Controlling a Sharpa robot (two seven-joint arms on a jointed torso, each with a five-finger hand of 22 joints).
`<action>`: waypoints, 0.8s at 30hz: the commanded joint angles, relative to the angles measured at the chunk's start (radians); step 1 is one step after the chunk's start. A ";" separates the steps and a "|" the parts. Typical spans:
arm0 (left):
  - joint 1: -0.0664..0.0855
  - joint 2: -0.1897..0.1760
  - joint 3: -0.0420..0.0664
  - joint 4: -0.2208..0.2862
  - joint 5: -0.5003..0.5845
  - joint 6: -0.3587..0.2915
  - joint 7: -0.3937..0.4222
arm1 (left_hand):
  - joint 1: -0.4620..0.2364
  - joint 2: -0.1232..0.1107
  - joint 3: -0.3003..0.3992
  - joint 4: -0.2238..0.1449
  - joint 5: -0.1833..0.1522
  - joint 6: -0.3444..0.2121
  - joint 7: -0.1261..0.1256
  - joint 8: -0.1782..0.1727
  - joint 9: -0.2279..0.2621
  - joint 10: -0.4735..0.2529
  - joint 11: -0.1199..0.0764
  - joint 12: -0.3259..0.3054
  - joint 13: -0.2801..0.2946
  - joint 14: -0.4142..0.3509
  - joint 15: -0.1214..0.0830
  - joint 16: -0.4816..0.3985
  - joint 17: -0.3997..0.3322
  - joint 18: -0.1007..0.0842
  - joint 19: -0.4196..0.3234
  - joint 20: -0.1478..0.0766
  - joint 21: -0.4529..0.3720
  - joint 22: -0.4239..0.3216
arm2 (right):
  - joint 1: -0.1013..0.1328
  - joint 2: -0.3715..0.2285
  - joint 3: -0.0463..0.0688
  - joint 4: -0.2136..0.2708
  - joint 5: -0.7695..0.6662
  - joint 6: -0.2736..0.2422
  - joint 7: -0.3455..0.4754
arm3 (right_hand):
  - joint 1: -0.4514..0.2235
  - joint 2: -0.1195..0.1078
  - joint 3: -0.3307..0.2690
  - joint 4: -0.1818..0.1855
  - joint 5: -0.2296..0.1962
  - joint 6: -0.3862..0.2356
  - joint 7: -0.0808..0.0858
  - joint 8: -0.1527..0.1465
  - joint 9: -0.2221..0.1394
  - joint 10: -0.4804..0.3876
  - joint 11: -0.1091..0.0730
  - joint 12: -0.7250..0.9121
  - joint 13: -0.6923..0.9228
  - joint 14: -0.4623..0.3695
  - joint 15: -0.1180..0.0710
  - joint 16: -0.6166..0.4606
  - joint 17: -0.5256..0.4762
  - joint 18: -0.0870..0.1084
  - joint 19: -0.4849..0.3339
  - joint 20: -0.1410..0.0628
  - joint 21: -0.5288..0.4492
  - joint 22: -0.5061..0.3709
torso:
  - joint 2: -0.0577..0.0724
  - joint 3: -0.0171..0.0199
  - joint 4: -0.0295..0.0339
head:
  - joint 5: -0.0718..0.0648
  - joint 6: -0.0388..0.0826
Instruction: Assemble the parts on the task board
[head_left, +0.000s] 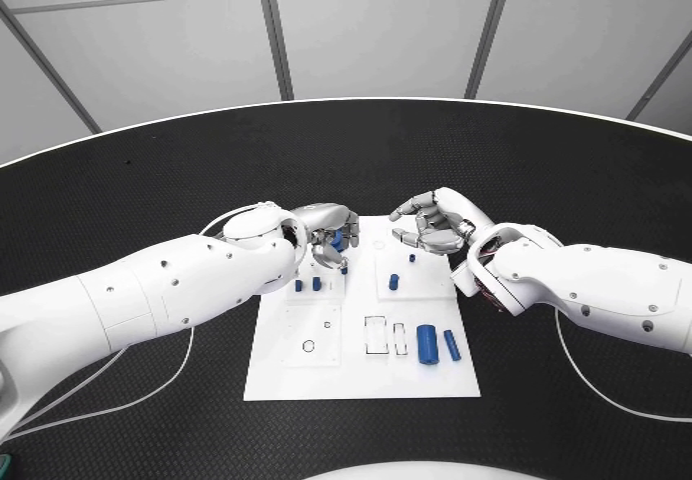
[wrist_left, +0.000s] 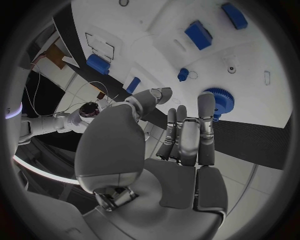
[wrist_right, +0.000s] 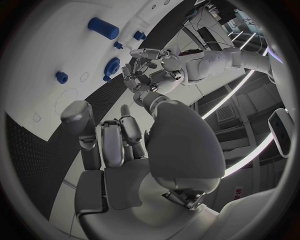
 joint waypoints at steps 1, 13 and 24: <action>-0.010 0.005 0.000 -0.008 -0.002 0.001 0.000 | -0.006 0.002 -0.001 -0.002 0.002 0.012 0.009 -0.007 -0.003 0.011 0.001 -0.007 -0.003 0.007 -0.001 0.004 0.004 0.008 0.008 0.000 0.006 0.007 | 0.000 -0.001 0.000 0.001 0.000 -0.003 0.001 | -0.009 -0.001 0.004 -0.005 0.006 -0.003 0.002 0.002 -0.002 -0.008 -0.001 -0.006 -0.003 0.041 -0.006 -0.006 -0.002 0.018 -0.007 0.003 -0.010 -0.003 | -0.001 -0.0001 0.0019 | -0.003 -0.002; -0.032 0.015 0.000 -0.035 -0.007 0.001 -0.001 | -0.006 0.003 0.001 -0.002 0.002 0.017 0.010 -0.009 -0.005 0.016 0.000 -0.008 -0.005 0.008 -0.002 0.005 0.003 0.007 0.013 -0.001 0.009 0.012 | 0.000 -0.006 0.000 0.005 0.000 -0.015 0.005 | -0.009 -0.001 0.005 -0.006 0.007 -0.004 0.002 0.002 -0.002 -0.009 -0.001 -0.006 -0.003 0.041 -0.006 -0.005 -0.001 0.017 -0.007 0.003 -0.010 -0.003 | -0.001 0.0004 0.0013 | 0.001 -0.004; -0.043 0.026 0.000 -0.052 -0.008 0.014 -0.007 | -0.006 0.004 0.003 -0.002 0.002 0.020 0.010 -0.012 -0.007 0.018 0.000 -0.010 -0.008 0.011 -0.002 0.007 0.008 0.007 0.014 -0.001 0.010 0.011 | 0.000 -0.007 0.000 0.007 0.000 -0.018 0.007 | -0.009 -0.001 0.005 -0.006 0.007 -0.004 0.002 0.002 -0.002 -0.009 -0.001 -0.006 -0.003 0.041 -0.006 -0.005 -0.001 0.017 -0.007 0.003 -0.010 -0.003 | 0.000 -0.0009 0.0013 | 0.000 -0.003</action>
